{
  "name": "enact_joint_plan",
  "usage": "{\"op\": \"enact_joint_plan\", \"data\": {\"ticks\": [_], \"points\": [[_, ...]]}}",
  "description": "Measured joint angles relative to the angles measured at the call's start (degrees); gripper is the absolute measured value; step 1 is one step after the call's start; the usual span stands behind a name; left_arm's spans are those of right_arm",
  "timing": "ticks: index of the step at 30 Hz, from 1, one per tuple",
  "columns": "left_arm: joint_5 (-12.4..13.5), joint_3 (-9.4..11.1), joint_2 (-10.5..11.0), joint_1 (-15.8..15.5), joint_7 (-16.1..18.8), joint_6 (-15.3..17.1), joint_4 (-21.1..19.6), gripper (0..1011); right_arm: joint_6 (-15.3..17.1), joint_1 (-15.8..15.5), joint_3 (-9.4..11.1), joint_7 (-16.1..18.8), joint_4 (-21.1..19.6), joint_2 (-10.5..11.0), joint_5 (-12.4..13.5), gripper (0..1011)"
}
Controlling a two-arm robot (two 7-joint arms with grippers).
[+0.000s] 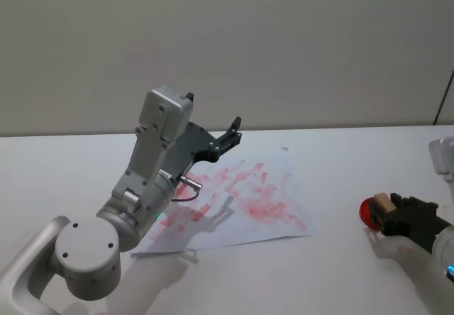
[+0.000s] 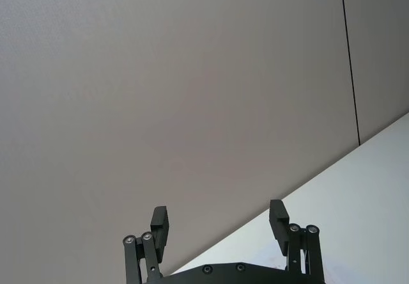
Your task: Use the one hand to pick up the stamp and affix it onto the A4 paper.
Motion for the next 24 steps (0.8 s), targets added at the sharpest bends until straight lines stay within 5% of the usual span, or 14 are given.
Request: {"op": "enact_joint_plan", "data": {"ticks": [15,24], "points": [[0.0,0.0,0.0,0.0,0.0,0.0,0.0,1001,0.4,-0.2,-0.1,-0.2,0.0,-0.1,-0.1,888],[0.0,0.0,0.0,0.0,0.0,0.0,0.0,1001,0.4,-0.2,-0.1,-0.2,0.0,-0.1,-0.1,1001]]}}
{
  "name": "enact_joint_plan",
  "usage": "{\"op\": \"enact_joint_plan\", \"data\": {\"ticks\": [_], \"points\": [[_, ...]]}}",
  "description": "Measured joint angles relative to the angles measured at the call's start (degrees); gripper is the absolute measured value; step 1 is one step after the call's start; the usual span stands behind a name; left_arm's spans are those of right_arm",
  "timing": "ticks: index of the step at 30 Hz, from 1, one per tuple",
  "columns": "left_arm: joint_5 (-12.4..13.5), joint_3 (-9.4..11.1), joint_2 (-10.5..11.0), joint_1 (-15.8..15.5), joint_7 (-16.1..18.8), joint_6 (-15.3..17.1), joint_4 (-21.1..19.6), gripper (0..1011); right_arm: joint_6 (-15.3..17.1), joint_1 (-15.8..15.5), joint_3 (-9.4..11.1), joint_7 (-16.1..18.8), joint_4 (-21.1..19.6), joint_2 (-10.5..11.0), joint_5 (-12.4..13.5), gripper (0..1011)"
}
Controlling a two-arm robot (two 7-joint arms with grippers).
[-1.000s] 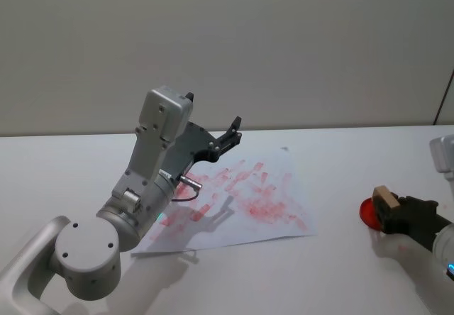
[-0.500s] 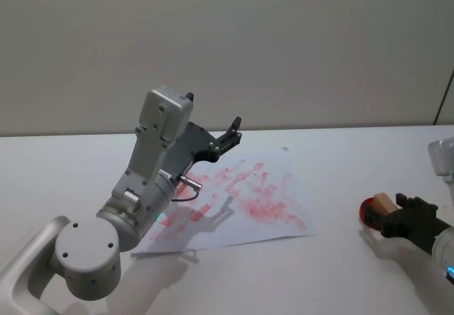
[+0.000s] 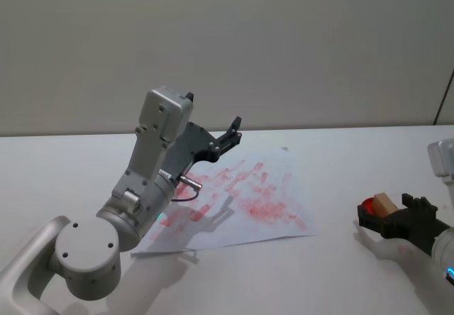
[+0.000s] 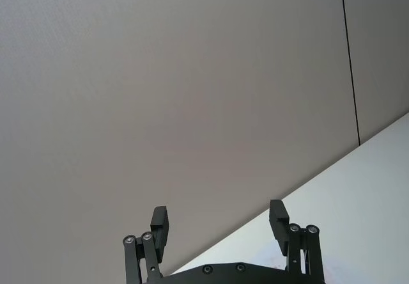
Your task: Use the one hand to pick up the stamp and affix it onto the A4 paper.
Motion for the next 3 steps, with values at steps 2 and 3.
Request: {"op": "enact_joint_plan", "data": {"ticks": [2,3], "points": [[0.0,0.0,0.0,0.0,0.0,0.0,0.0,1001,0.0,0.0,0.0,0.0,0.0,0.0,0.0,1001],[0.0,0.0,0.0,0.0,0.0,0.0,0.0,1001,0.0,0.0,0.0,0.0,0.0,0.0,0.0,1001]]}}
